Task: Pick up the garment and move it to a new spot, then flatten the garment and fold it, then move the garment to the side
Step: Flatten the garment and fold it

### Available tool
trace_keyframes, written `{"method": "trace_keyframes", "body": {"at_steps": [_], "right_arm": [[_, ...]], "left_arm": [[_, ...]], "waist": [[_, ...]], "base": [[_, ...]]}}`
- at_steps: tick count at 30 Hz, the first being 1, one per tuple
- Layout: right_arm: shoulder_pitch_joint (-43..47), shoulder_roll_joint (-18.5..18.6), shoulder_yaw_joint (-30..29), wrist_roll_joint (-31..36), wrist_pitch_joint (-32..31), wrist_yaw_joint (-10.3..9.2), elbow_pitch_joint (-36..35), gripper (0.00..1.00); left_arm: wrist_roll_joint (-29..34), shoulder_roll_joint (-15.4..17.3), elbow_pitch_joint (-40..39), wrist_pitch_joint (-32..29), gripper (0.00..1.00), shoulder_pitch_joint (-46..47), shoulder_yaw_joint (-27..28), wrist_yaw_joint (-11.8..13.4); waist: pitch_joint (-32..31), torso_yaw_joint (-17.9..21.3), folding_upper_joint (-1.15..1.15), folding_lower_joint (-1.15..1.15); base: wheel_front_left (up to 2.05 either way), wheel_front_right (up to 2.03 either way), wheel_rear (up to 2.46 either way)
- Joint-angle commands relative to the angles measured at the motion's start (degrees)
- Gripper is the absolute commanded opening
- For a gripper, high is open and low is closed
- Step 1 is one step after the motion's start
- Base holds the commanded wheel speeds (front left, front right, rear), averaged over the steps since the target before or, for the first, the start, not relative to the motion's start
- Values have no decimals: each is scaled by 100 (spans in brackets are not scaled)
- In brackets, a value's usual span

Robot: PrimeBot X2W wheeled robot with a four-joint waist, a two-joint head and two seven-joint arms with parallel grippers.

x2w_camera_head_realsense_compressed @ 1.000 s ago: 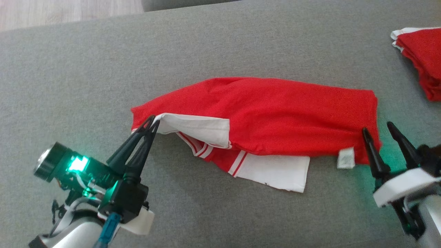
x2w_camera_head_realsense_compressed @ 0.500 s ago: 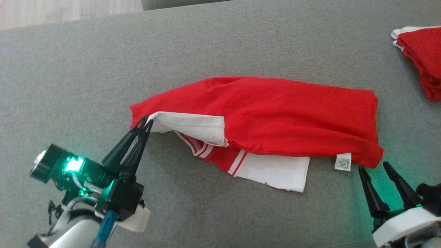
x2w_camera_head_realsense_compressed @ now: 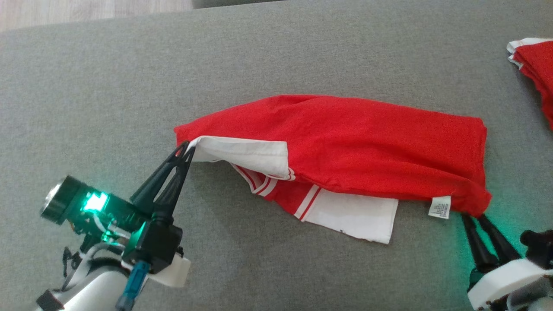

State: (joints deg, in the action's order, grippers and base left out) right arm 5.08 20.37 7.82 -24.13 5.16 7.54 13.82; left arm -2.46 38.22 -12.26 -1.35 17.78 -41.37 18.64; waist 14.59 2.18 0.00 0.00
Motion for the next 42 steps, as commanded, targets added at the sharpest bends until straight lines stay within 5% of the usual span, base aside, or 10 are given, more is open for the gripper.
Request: {"method": "trace_keyframes", "body": {"at_steps": [1, 10, 15, 20, 25, 29, 35, 42], "right_arm": [[-129, 115, 77, 36, 124, -5, -88, 0], [25, 245, -246, 43, 220, -5, -595, 0], [-56, 558, -857, -148, -35, -5, -1642, 0], [-367, 924, -1575, -252, -670, -5, -2815, 0], [-1079, 1522, -1960, -329, -1168, -5, -3294, 0], [-1980, 1890, -1761, -439, -1397, -5, -3165, 0], [-3685, 2071, -530, -717, -1429, -5, -2190, 0], [-5737, 1760, 681, -855, -920, -5, -562, 0]], "left_arm": [[0, 134, -140, 41, 0, 300, 231, 13], [36, 346, -277, 83, 0, 283, 319, 60], [115, 843, -706, 138, 0, 647, 633, -111], [19, 1421, -1158, 65, 0, 1419, 1155, -511], [-148, 1731, -1240, 69, 0, 2622, 1545, -1173], [-131, 1685, -811, 268, 0, 3751, 1652, -1685], [79, 1246, 702, 630, 0, 5198, 1282, -2346], [359, 646, 2352, 644, 0, 6509, 543, -2575]], "waist": [[-12, -10, 0, 0], [-282, 95, 0, 0], [-547, 187, 0, 0], [-796, 192, 0, 0], [-875, 201, 0, 0], [-855, 238, 0, 0], [-491, 274, 0, 0], [397, 158, 0, 0]], "base": [[0, 0, 0], [0, 0, 0], [0, 0, 0], [0, 0, 0], [0, 0, 0], [0, 0, 0], [0, 0, 0], [0, 0, 0]]}}
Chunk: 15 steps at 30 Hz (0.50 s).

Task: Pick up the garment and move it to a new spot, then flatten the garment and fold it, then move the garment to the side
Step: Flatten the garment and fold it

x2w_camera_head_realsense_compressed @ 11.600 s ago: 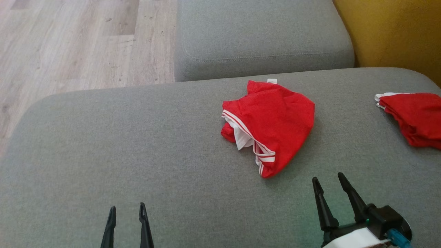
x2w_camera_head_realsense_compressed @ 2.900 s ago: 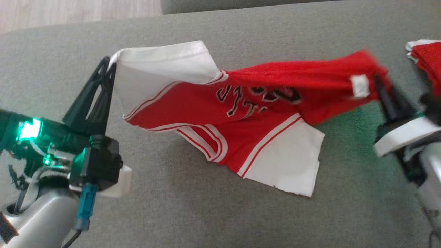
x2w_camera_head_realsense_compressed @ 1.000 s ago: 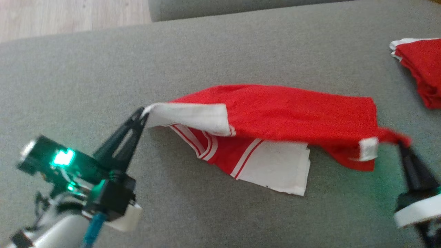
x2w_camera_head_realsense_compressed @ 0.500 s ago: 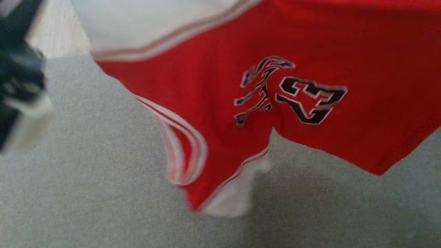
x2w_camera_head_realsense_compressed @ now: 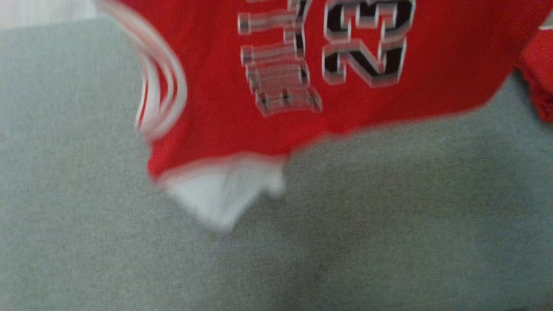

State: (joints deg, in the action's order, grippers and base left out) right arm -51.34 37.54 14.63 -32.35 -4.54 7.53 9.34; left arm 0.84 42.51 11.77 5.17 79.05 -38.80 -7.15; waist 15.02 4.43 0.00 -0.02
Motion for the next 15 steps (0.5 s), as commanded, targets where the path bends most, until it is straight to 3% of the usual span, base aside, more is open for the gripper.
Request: {"method": "trace_keyframes", "body": {"at_steps": [1, 9, 15], "right_arm": [[-361, -9, 108, 6, 194, -4, 112, 0], [-1885, -50, 507, 590, 1510, -4, 1523, 0], [-1763, -11, 845, 544, 1761, -4, 2115, 0]], "left_arm": [[95, 144, 173, 51, 0, 567, 232, 0], [468, -451, 1395, 697, 0, 1631, 120, 279], [375, -405, 1367, 888, 0, 1067, -53, 353]], "waist": [[444, -78, 0, 2], [852, -228, 0, 2], [911, -361, 0, 2]], "base": [[0, 0, 0], [0, 0, 0], [0, 0, 0]]}}
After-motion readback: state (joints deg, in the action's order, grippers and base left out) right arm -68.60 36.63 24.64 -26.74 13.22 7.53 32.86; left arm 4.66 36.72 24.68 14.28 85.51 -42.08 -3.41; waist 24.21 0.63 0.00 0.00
